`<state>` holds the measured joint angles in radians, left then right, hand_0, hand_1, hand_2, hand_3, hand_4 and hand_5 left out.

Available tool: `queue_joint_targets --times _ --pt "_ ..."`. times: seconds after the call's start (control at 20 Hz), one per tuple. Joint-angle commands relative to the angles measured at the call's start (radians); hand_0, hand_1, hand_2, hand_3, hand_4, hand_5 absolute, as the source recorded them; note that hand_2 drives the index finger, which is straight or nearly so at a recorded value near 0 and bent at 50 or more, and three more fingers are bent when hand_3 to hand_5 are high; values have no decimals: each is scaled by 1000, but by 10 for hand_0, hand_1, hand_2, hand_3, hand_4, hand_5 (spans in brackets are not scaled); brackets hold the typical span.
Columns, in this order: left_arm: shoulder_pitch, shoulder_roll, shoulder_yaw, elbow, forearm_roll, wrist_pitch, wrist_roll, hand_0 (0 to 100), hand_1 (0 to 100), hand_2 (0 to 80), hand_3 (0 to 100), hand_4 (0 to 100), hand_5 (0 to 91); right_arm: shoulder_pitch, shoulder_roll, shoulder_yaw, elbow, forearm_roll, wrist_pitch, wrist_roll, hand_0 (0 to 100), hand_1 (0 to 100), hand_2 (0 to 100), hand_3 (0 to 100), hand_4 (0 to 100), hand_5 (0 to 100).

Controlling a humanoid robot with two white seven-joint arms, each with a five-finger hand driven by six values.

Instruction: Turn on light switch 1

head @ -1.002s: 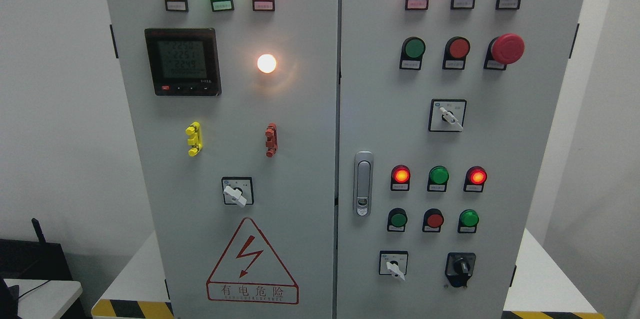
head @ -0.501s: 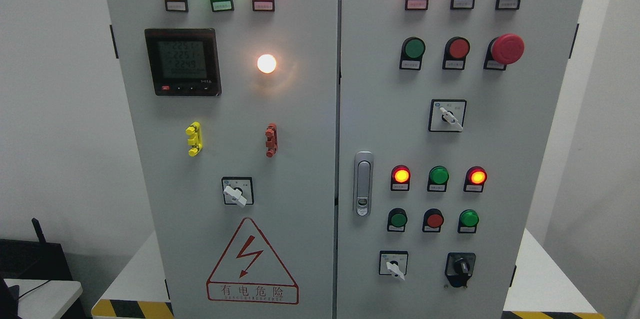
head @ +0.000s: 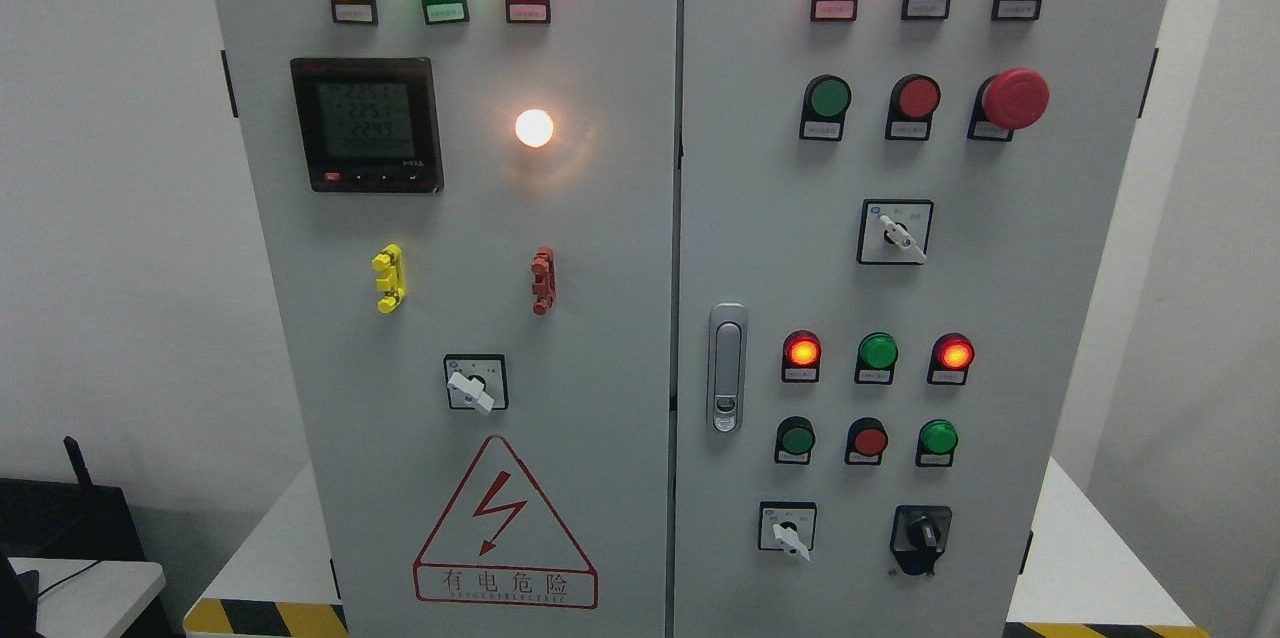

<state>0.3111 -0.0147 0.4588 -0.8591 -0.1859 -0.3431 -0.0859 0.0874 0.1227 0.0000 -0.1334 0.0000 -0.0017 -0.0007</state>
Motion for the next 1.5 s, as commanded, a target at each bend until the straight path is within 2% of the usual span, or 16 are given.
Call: queue_joint_targets --times 0.0,0.15,0.3,0.4,0.55,0.7,1.45 --pt "-6 65 11 555 -3 9 -70 275 81 0 0 88 29 0 0 20 1 -26 0 -1 120 389 0 0 0 0" --pt "-35 81 -32 626 -26 54 -165 276 91 0 0 22 0 0 0 20 0 -26 0 -1 120 389 0 0 0 0" --pt "-55 87 -155 675 -88 101 -176 276 90 0 0 0 0 0 0 20 0 -26 0 -1 120 389 0 0 0 0" --pt "-85 82 -204 696 -95 124 -173 277 88 0 0 0 0 0 0 20 1 -26 0 -1 120 389 0 0 0 0" --pt "-115 61 -212 707 -95 176 -158 278 83 0 0 0 0 0 0 20 0 -26 0 -1 120 389 0 0 0 0" --pt "-118 48 -212 707 -93 187 -107 278 62 0 0 0 0 0 0 20 0 -26 0 -1 120 389 0 0 0 0" --pt "-153 28 -207 706 -86 188 -104 278 35 0 0 0 0 0 0 20 0 -26 0 -1 120 389 0 0 0 0"
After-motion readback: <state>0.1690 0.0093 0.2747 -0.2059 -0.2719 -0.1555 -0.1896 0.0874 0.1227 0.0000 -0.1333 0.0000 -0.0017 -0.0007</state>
